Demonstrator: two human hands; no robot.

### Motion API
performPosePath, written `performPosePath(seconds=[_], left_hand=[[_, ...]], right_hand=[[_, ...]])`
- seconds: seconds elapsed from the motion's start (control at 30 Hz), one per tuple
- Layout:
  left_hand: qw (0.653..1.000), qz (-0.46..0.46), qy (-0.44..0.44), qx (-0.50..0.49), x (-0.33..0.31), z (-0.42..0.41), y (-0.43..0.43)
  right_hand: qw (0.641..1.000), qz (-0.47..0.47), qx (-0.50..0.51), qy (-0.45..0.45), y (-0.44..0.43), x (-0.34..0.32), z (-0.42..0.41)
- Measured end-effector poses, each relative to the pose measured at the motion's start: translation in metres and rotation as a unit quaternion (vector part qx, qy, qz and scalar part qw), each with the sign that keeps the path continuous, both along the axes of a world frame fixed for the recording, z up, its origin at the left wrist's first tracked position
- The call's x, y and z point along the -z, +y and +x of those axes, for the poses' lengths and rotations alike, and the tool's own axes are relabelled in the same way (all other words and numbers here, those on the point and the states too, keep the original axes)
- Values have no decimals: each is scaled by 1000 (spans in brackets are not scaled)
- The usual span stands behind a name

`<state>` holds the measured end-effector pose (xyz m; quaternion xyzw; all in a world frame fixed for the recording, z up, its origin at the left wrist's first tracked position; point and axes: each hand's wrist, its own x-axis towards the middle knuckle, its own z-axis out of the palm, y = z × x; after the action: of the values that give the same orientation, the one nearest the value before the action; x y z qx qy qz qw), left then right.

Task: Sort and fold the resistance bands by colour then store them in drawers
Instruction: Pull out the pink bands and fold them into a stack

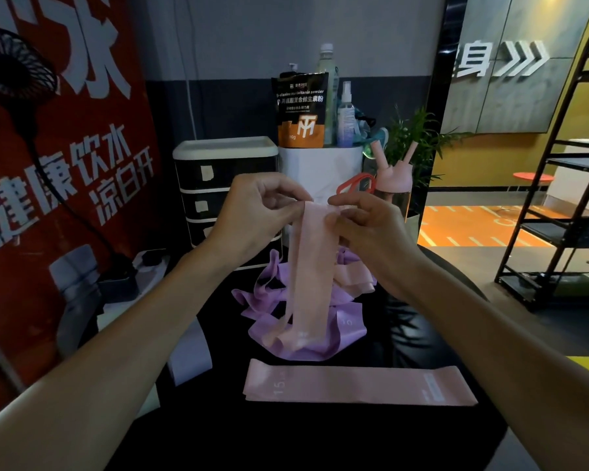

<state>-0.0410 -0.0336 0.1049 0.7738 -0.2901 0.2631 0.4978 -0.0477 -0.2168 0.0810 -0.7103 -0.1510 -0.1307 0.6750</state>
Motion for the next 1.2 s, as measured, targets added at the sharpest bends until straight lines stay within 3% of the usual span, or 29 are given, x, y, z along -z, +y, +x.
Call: performPosePath(seconds=[0.17, 0.4, 0.8, 0.93, 1.2], left_hand=[[997, -1, 75, 23, 5, -3, 4], [991, 0, 130, -17, 12, -1, 9], [994, -48, 88, -35, 11, 0, 5], [990, -52, 110, -65, 7, -1, 2], [994, -68, 88, -24, 7, -6, 1]], right_hand=[[996, -9, 74, -51, -1, -3, 2], [995, -1, 80, -60, -7, -4, 2], [997, -27, 51, -60, -3, 3, -4], [996, -50, 47, -56, 1, 3, -8], [994, -72, 42, -68, 3, 0, -10]])
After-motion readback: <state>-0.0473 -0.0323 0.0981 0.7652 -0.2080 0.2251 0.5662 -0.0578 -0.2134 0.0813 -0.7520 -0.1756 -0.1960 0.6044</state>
